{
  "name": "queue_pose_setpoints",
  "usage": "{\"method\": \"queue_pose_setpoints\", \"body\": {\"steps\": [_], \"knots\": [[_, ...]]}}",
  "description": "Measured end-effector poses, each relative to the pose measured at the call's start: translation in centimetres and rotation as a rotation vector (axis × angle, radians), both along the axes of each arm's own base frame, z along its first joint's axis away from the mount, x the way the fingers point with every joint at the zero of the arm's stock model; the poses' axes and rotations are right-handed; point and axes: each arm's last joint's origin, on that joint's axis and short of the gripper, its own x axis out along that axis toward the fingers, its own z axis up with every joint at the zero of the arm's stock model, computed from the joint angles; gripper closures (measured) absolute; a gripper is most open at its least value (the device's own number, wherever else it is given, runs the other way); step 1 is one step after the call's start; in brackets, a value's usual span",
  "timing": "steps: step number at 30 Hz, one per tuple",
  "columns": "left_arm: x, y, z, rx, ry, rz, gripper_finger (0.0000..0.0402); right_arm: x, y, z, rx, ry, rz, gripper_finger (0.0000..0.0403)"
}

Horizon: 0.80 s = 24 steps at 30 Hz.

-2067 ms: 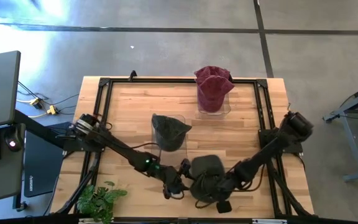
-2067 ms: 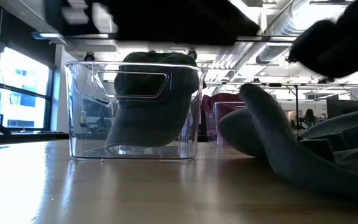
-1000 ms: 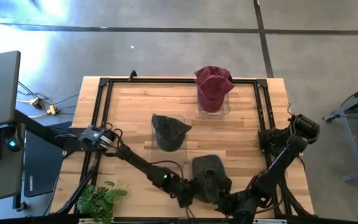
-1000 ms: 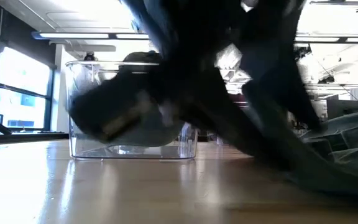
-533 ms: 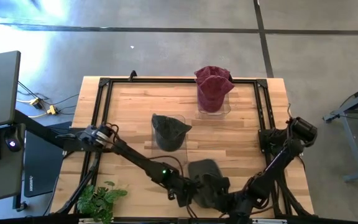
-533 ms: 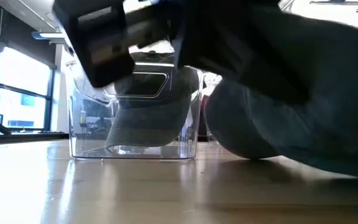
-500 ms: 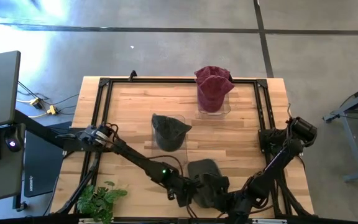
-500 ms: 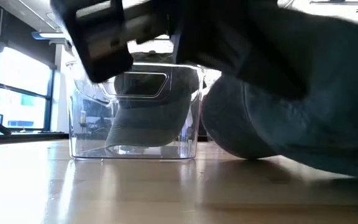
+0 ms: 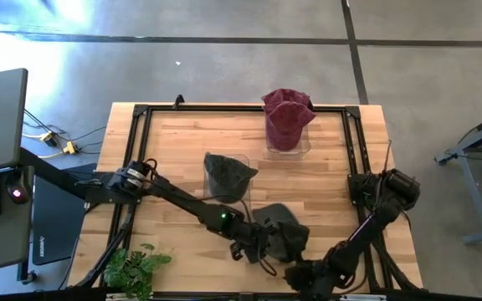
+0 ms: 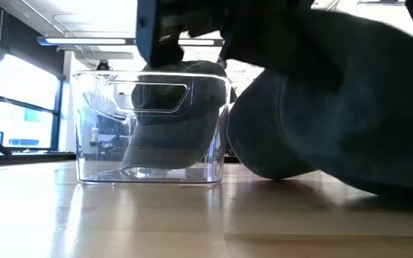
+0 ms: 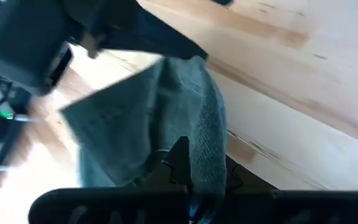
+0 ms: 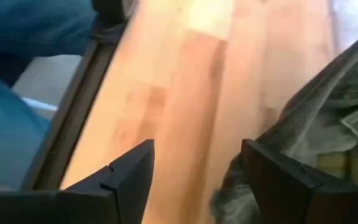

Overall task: Pick & Place hat
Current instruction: Put the black cap into the bottom transparent bin

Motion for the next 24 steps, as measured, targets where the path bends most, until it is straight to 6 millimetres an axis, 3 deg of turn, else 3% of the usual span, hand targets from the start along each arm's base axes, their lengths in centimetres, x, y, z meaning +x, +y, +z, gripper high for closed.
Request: {"method": "queue_pose_setpoints", "body": {"steps": [13,19,24], "knots": [[0.0,0.0,0.0,0.001,0.003,0.003,0.0399,-3.2,0.6,0.1,-0.069,-0.027,-0.108,0.0220],[0.0,0.0,0.0,0.004,0.003,0.008,0.0399,-3.3,0.3,0.1,-0.051,-0.013,-0.154,0.0216],[0.0,0.0,0.0,0.004,-0.002,0.008,0.0399,-2.3,-0.4,-0.5,-0.019,0.031,-0.211,0.0183]]}}
